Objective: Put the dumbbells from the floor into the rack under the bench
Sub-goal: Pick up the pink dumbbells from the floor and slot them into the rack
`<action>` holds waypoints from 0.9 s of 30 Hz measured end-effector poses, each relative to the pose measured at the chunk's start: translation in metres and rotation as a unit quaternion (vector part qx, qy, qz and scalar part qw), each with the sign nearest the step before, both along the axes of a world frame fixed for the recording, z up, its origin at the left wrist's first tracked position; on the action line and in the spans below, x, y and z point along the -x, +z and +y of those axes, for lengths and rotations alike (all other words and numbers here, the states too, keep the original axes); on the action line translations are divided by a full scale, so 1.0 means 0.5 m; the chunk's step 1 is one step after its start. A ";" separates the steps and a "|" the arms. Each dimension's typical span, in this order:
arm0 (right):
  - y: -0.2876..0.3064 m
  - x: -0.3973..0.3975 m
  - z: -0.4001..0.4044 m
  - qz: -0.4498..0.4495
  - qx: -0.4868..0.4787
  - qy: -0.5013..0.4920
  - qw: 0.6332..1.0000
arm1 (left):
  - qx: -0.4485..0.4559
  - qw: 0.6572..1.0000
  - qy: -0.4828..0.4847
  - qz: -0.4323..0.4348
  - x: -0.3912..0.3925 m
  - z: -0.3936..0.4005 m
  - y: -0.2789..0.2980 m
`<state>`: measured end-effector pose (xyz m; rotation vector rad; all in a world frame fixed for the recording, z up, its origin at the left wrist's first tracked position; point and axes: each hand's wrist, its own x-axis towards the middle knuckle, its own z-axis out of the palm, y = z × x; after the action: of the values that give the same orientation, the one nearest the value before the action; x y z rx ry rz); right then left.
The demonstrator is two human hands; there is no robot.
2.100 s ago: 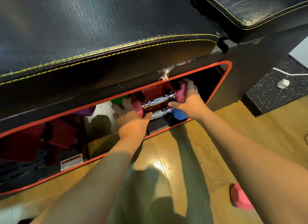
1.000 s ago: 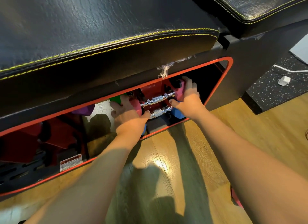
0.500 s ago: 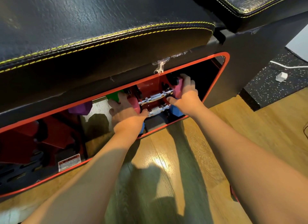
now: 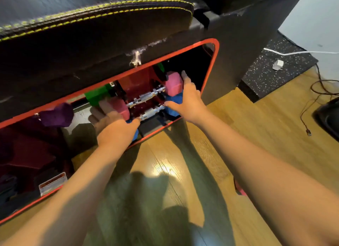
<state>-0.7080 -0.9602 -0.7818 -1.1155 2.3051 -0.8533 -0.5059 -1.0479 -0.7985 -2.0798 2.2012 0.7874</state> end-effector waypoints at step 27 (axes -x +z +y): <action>-0.242 0.137 0.851 -0.053 -0.167 -0.455 0.873 | -0.052 0.829 -0.552 0.066 0.349 0.636 -0.256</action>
<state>-0.7763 -0.5345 -0.9026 0.2299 2.7126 -0.7163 -0.6802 -0.7301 -0.9264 -0.4236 2.7213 0.8282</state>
